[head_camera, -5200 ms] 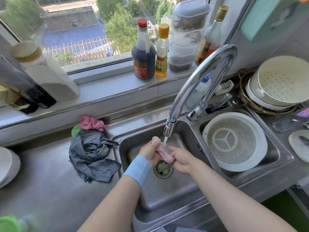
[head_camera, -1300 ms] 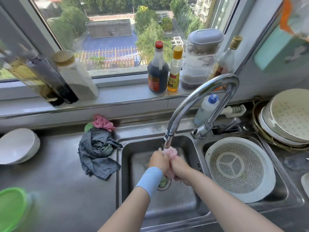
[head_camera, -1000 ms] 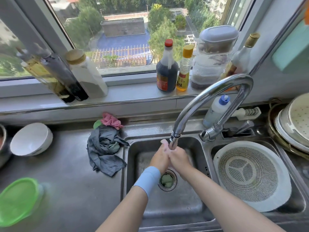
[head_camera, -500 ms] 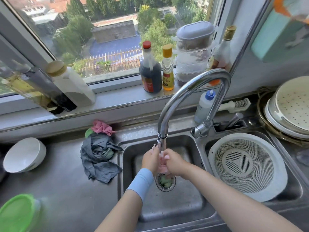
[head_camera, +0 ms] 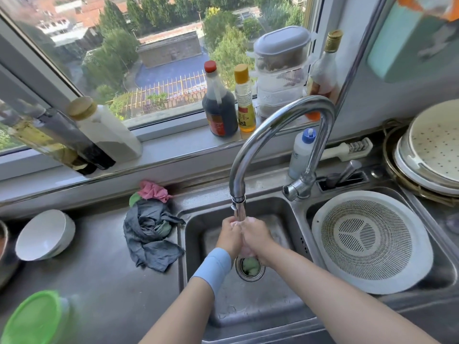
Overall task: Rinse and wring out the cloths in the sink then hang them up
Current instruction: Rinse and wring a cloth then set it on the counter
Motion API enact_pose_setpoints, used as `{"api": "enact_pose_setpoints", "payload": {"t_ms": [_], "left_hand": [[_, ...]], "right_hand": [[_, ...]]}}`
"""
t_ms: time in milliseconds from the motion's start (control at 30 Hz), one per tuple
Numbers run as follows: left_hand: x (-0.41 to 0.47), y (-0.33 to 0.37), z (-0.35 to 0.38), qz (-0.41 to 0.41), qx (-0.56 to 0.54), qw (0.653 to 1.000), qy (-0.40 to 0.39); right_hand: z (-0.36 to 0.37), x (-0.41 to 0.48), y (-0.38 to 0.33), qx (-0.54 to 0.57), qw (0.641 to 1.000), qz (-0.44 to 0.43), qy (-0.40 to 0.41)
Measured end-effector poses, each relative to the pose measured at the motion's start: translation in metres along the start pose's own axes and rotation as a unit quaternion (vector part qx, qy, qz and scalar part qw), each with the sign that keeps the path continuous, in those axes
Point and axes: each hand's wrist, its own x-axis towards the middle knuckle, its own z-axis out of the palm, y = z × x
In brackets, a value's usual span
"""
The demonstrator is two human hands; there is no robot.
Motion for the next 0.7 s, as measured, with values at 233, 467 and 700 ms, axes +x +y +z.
{"api": "enact_pose_setpoints", "payload": {"t_ms": [233, 467, 700], "left_hand": [[0.006, 0.015, 0.0, 0.093, 0.069, 0.992, 0.04], [-0.001, 0.001, -0.019, 0.123, 0.134, 0.975, -0.126], [0.006, 0.002, -0.037, 0.068, 0.261, 0.953, -0.139]], "right_hand": [[-0.034, -0.004, 0.03, -0.038, 0.997, 0.036, -0.051], [-0.031, -0.003, 0.01, 0.077, 0.984, 0.029, -0.155], [-0.008, 0.01, -0.027, -0.021, 0.999, -0.025, -0.018]]}}
